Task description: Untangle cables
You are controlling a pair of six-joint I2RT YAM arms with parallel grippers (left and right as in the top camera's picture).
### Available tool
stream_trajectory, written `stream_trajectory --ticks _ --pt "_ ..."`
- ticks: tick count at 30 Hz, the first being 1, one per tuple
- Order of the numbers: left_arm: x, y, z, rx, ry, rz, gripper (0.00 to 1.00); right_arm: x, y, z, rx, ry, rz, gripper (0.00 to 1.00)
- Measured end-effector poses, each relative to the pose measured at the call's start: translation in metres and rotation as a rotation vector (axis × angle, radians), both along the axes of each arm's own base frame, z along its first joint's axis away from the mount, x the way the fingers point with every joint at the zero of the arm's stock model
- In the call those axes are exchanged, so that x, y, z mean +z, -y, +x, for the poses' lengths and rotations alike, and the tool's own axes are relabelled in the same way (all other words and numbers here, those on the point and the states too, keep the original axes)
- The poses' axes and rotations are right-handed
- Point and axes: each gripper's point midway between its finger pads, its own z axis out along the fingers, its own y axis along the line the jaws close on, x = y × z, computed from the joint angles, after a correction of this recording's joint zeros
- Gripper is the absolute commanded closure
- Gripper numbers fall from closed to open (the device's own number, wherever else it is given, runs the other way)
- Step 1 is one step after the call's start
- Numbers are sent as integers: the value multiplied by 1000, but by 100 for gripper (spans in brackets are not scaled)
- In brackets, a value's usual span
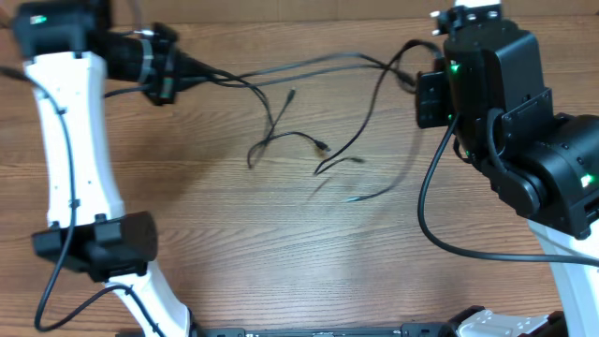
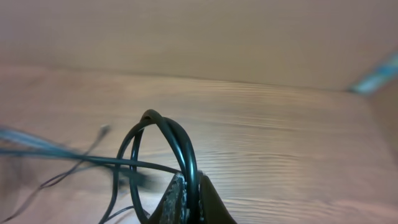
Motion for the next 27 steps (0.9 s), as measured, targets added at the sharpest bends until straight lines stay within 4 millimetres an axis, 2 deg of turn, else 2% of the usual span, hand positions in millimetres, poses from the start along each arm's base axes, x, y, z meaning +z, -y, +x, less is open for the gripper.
stream_trajectory --ticks 6,10,14,16,18,20,21,25,27 --pt "36 -52 -14 113 131 5 96 7 39 -4 -240 58 -47 96" --pt "59 -85 -28 197 208 13 96 12 52 -5 -314 91 -58 96" --pt "70 -107 -37 246 262 28 96 15 68 -4 -380 105 -61 96" --pt "72 -110 -39 244 282 38 94 15 77 -3 -408 105 -54 96" --pt "75 -108 -40 230 303 47 86 12 82 -2 -417 94 -37 96" --pt "77 -105 -42 213 322 54 69 9 82 0 -402 75 -9 96" --pt "79 -102 -43 201 335 57 64 7 81 1 -391 65 1 96" --pt "85 -90 -47 160 369 55 64 5 78 5 -353 53 30 96" --pt "89 -83 -48 131 391 45 64 7 83 8 -357 57 41 96"
